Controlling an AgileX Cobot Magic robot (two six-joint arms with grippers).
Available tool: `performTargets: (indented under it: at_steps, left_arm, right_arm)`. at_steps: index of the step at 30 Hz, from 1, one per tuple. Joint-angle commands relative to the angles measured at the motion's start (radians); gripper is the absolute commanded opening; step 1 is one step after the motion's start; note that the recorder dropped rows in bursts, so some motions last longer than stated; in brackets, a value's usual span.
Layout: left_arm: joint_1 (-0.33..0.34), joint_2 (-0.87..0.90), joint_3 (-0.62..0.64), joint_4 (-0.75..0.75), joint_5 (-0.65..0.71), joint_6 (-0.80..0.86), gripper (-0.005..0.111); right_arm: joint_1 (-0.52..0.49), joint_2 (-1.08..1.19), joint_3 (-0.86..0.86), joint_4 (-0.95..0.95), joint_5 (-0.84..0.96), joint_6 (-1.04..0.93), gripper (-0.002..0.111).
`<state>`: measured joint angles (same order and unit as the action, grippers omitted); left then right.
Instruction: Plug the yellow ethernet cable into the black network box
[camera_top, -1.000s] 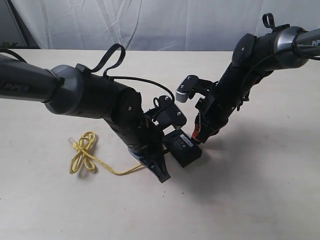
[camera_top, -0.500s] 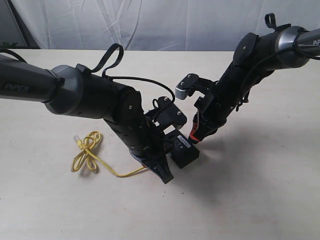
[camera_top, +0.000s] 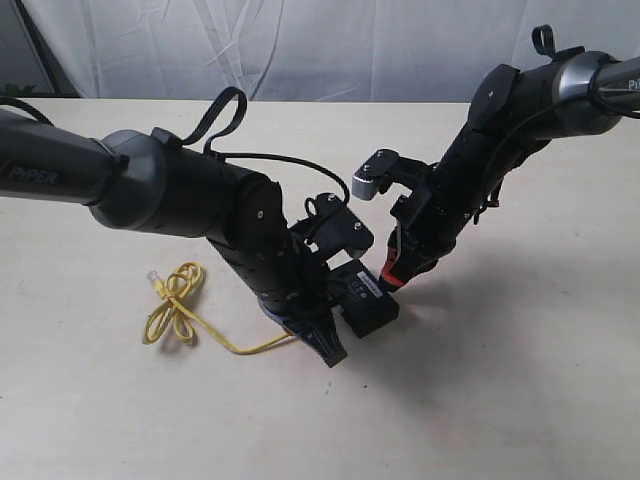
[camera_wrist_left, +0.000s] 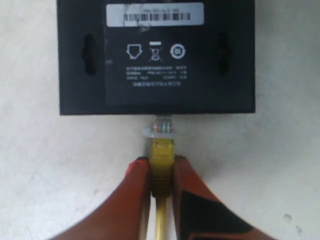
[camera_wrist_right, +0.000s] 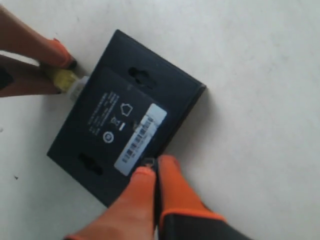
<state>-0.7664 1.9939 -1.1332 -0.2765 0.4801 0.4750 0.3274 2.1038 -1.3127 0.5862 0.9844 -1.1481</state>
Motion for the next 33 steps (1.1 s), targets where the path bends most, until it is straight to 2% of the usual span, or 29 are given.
performTargets:
  at_steps: [1,7,15,33]
  left_arm:
    - [0.019,0.006,0.006,-0.007,-0.012,-0.004,0.000]
    - [0.019,0.006,0.002,0.026,-0.010,0.001,0.000]
    - [0.019,0.006,-0.001,0.052,-0.007,0.131,0.000]
    - [0.031,-0.022,-0.001,0.027,0.104,0.127,0.000]
  right_arm:
    - [-0.001,0.001,0.002,0.035,0.057,-0.003,-0.001]
    - [-0.001,0.001,0.002,0.042,0.031,-0.003,-0.001]
    - [-0.001,0.001,0.002,0.042,-0.027,-0.004,-0.001]
    - [-0.001,0.001,0.002,0.051,-0.026,-0.004,-0.001]
